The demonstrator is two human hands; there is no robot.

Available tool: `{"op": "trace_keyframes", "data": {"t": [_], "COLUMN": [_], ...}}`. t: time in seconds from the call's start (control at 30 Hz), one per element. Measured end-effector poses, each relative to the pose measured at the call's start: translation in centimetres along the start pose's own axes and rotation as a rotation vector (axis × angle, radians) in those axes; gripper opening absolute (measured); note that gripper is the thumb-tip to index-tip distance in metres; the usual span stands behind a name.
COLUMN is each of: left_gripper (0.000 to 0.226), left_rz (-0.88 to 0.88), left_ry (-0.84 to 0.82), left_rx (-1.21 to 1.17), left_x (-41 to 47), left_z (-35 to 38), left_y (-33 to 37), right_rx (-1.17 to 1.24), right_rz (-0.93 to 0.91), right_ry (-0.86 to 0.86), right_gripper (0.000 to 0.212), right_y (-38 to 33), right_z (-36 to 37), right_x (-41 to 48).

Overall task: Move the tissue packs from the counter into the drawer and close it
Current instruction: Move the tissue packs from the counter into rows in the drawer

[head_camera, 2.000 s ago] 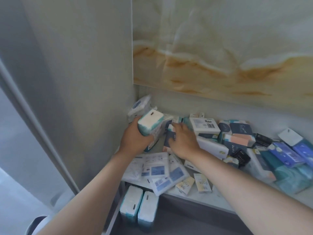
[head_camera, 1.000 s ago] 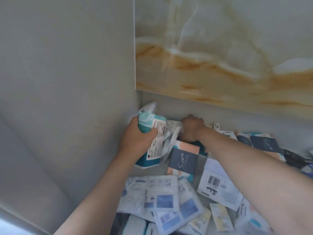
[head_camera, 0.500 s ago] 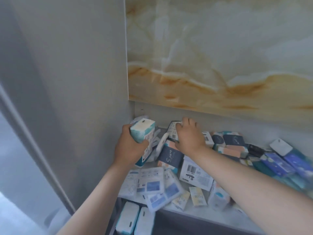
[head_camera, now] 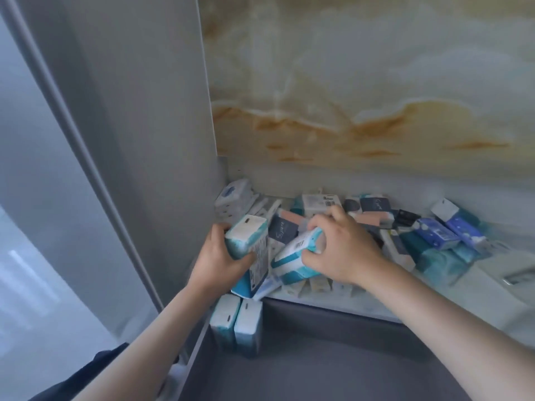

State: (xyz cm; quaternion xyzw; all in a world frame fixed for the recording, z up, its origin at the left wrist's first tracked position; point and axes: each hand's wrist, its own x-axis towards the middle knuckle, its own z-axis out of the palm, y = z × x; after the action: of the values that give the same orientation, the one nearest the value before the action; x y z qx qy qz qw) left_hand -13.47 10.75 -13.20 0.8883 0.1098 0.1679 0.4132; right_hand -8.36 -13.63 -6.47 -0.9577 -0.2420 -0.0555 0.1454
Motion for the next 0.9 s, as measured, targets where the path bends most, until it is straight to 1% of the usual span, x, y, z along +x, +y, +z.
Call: {"op": "trace_keyframes", "data": {"t": [0.1, 0.17, 0.2, 0.27, 0.33, 0.47, 0.53, 0.6, 0.73, 0.8, 0.9], "left_gripper": [0.072, 0.074, 0.073, 0.074, 0.074, 0.062, 0.060, 0.061, 0.079, 0.086, 0.090], "left_rz": [0.043, 0.035, 0.022, -0.018, -0.051, -0.134, -0.179, -0.186, -0.166, -0.153, -0.117], "left_ry": [-0.140, -0.252, -0.303, -0.397, -0.494, -0.669, -0.742, -0.797, -0.878, -0.885, -0.862], "left_rx": [-0.009, -0.017, 0.019, 0.161, 0.248, 0.352, 0.396, 0.445, 0.590, 0.663, 0.808], "left_x": [-2.0, -3.1, -3.5, -4.2, -4.7, -6.0, -6.8, -7.6, -8.7, -8.9, -8.9], "left_z": [0.8, 1.6, 2.0, 2.4, 2.4, 1.7, 1.6, 1.9, 2.9, 3.7, 4.6], "left_y": [0.2, 0.4, 0.3, -0.2, -1.1, -3.2, -4.7, -6.3, -8.8, -9.8, -11.0], "right_rx": [0.019, 0.046, 0.054, 0.034, 0.020, 0.049, 0.016, -0.030, -0.057, -0.052, -0.031], "right_rz": [-0.014, -0.011, -0.011, -0.028, -0.055, -0.092, -0.122, -0.141, -0.144, -0.145, -0.125], "right_ry": [-0.257, -0.390, -0.437, -0.505, -0.531, -0.565, -0.586, -0.611, -0.656, -0.696, -0.746], "right_gripper": [0.053, 0.057, 0.057, 0.059, 0.061, 0.060, 0.060, 0.061, 0.066, 0.071, 0.080], "right_y": [1.0, 1.9, 2.3, 2.8, 3.0, 1.9, 1.0, 0.2, -1.2, -2.0, -2.9], "right_z": [2.4, 4.7, 5.8, 8.0, 10.0, 13.8, 15.6, 17.2, 19.9, 21.1, 22.7], "right_x": [-3.9, -6.0, -6.9, -8.0, -8.6, -8.6, -8.2, -7.9, -7.8, -7.9, -8.0]}}
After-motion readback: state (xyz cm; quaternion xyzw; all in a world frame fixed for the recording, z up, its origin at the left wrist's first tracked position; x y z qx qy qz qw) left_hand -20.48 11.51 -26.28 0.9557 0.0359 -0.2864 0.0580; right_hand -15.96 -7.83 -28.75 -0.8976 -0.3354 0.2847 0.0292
